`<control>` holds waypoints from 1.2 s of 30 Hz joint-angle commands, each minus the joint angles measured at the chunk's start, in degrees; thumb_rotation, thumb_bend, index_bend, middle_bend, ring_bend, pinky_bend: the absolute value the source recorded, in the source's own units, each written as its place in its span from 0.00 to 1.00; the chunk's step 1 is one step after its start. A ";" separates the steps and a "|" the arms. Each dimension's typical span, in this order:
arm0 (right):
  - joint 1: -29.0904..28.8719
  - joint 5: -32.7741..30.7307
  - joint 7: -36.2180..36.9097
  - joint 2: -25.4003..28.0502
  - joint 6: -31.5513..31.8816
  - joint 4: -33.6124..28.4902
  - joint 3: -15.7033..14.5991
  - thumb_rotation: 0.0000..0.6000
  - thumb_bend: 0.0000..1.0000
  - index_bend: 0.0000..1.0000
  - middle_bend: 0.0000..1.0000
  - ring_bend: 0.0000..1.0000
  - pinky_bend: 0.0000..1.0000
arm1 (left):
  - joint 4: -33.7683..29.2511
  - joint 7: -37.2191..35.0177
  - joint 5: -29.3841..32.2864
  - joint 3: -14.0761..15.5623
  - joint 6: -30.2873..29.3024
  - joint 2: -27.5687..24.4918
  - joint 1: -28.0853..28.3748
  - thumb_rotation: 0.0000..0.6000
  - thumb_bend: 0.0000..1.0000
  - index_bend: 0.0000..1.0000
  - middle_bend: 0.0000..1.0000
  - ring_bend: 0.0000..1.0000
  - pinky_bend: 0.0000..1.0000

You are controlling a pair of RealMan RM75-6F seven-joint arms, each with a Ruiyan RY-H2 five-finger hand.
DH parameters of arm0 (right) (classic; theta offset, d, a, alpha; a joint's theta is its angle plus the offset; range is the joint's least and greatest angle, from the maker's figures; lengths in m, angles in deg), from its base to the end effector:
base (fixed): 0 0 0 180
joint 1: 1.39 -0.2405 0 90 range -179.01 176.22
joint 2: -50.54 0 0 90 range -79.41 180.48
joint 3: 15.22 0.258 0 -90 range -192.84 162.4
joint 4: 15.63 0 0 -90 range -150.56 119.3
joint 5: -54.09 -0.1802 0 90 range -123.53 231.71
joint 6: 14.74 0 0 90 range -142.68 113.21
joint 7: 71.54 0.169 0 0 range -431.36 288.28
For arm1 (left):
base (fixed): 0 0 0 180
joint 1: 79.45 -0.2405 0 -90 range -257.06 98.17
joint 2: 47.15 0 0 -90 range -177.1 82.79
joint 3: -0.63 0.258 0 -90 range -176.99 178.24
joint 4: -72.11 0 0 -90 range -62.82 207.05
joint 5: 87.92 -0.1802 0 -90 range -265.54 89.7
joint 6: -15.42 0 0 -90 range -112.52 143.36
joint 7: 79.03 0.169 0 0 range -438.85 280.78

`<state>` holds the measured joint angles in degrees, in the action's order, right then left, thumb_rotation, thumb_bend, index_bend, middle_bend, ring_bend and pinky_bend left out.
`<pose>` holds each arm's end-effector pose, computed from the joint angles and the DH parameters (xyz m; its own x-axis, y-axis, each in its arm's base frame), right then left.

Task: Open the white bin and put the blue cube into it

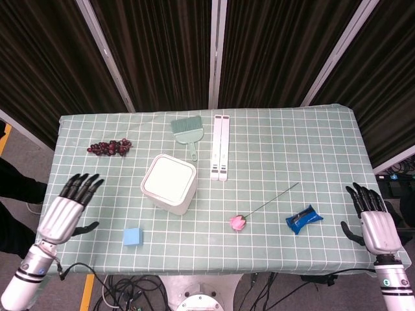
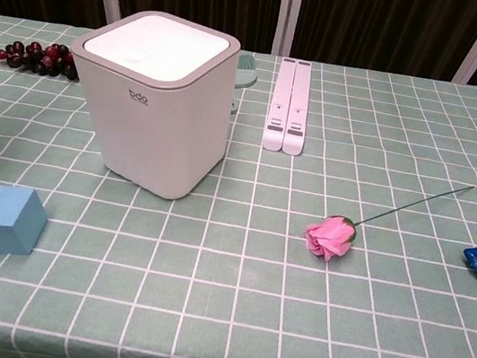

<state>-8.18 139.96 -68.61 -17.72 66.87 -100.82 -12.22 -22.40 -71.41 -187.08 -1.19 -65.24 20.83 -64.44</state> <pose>-0.3153 -0.2160 0.1666 0.3967 -0.0431 0.9169 -0.9179 -0.0277 0.3959 -0.2207 0.2363 0.1362 0.4573 -0.0126 0.8892 0.8122 -0.4013 -0.4234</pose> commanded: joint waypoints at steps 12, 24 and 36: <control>-0.03 -0.86 1.43 -0.54 -0.57 1.68 0.32 1.00 0.26 0.00 0.00 0.00 0.00 | -2.42 5.50 0.20 -1.53 12.93 7.08 10.25 1.00 0.03 0.04 0.05 0.00 0.07; 0.27 -0.89 2.27 -1.87 0.65 3.52 0.86 1.00 0.26 0.00 0.00 0.00 0.00 | -1.73 7.38 2.52 -0.25 15.26 8.46 11.82 1.00 0.03 0.04 0.20 0.00 0.07; 0.10 -0.73 2.16 -1.86 0.50 3.35 0.91 1.00 0.26 0.00 0.00 0.00 0.00 | -2.95 6.69 0.60 -1.10 4.57 6.81 8.63 1.00 0.03 0.04 0.02 0.00 0.07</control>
<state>-8.08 139.23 -66.44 -19.59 67.36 -97.46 -11.32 -24.88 -64.31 -185.50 -1.68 -56.68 28.39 -54.15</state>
